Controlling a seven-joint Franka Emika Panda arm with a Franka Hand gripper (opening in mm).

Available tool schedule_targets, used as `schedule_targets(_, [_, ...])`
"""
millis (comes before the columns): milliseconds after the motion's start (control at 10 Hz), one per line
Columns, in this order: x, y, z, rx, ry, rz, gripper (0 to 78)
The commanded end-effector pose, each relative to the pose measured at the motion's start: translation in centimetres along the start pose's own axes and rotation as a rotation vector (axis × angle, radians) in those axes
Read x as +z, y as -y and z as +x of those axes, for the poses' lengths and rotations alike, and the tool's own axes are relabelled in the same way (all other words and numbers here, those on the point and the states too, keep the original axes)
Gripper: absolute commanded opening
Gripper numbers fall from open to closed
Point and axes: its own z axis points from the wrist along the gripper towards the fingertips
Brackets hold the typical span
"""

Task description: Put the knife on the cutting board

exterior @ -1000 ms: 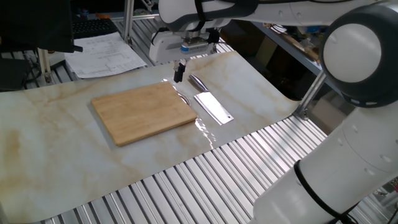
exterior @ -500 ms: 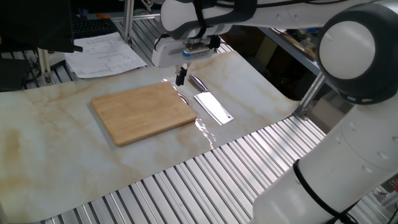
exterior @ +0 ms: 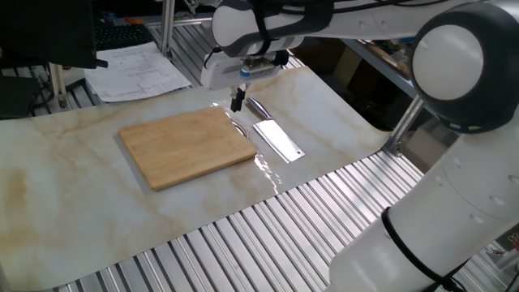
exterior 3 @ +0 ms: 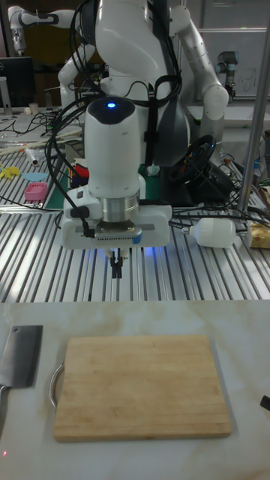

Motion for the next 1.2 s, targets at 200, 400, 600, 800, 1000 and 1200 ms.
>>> schedule_targets(200, [-0.2,0.3,-0.4,0.005,0.002,0.002,0.0])
schedule_targets(400, [0.1,0.4,-0.4,0.005,0.003,0.002,0.0])
schedule_targets(600, [0.2,0.4,-0.4,0.004,0.003,0.002,0.0])
schedule_targets(800, [0.2,0.7,-0.6,0.001,0.005,0.005,0.0])
schedule_targets(1000, [0.2,1.1,-1.1,-0.001,0.004,0.009,0.0])
schedule_targets(1200, [0.5,1.8,-1.7,-0.012,0.001,0.015,0.0])
